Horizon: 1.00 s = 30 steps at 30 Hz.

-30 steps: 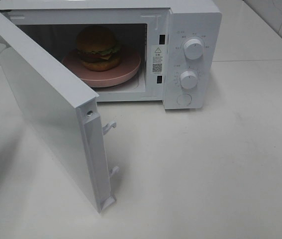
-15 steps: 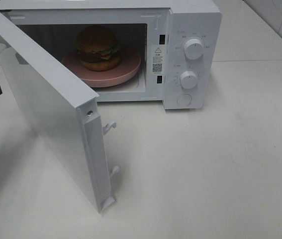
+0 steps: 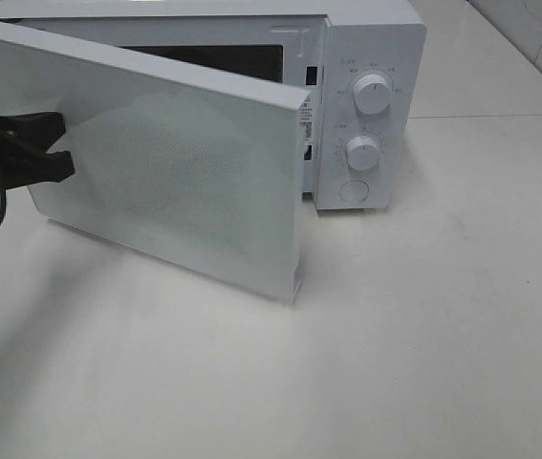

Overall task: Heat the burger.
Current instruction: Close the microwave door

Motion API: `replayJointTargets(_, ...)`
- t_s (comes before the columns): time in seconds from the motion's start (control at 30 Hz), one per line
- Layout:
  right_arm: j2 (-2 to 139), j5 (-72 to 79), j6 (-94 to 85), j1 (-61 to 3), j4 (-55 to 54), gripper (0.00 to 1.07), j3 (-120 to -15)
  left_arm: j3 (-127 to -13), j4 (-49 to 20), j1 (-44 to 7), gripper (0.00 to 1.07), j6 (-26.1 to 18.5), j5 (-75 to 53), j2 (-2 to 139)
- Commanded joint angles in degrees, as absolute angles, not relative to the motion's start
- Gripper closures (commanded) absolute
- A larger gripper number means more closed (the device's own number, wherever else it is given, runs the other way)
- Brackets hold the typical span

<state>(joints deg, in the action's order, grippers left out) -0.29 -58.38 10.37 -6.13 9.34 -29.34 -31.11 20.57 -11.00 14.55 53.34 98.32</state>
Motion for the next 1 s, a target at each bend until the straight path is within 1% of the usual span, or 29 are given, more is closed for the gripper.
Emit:
replayJointTargets(0.03, -1.78, -57.98, 9.97, -6.19, 9.34, 0.44, -29.16, -32.26, 20.4, -11.92, 1.07, 14.32, 52.48, 98.61)
replayJointTargets(0.1, -1.78, -57.98, 9.97, -6.19, 9.34, 0.44, -29.16, -34.49, 19.54, -13.87, 1.07, 13.41, 51.68, 99.69)
replayJointTargets(0.33, -1.78, -57.98, 9.97, -6.19, 9.34, 0.44, -29.16, -38.1, 17.93, -16.56, 1.07, 13.35, 49.73, 101.81)
replayJointTargets(0.43, -1.78, -57.98, 9.97, -6.19, 9.34, 0.44, -29.16, -40.91, 17.25, -18.68, 1.07, 13.35, 48.7, 103.42)
replayJointTargets(0.77, -1.78, -57.98, 9.97, -6.19, 9.34, 0.44, -29.16, -46.01, 15.87, -22.17, 1.07, 13.35, 48.07, 107.26)
replayJointTargets(1.0, -1.78, -57.98, 9.97, -6.19, 9.34, 0.44, -29.16, -51.68, 14.84, -24.69, 1.07, 13.29, 44.58, 109.89)
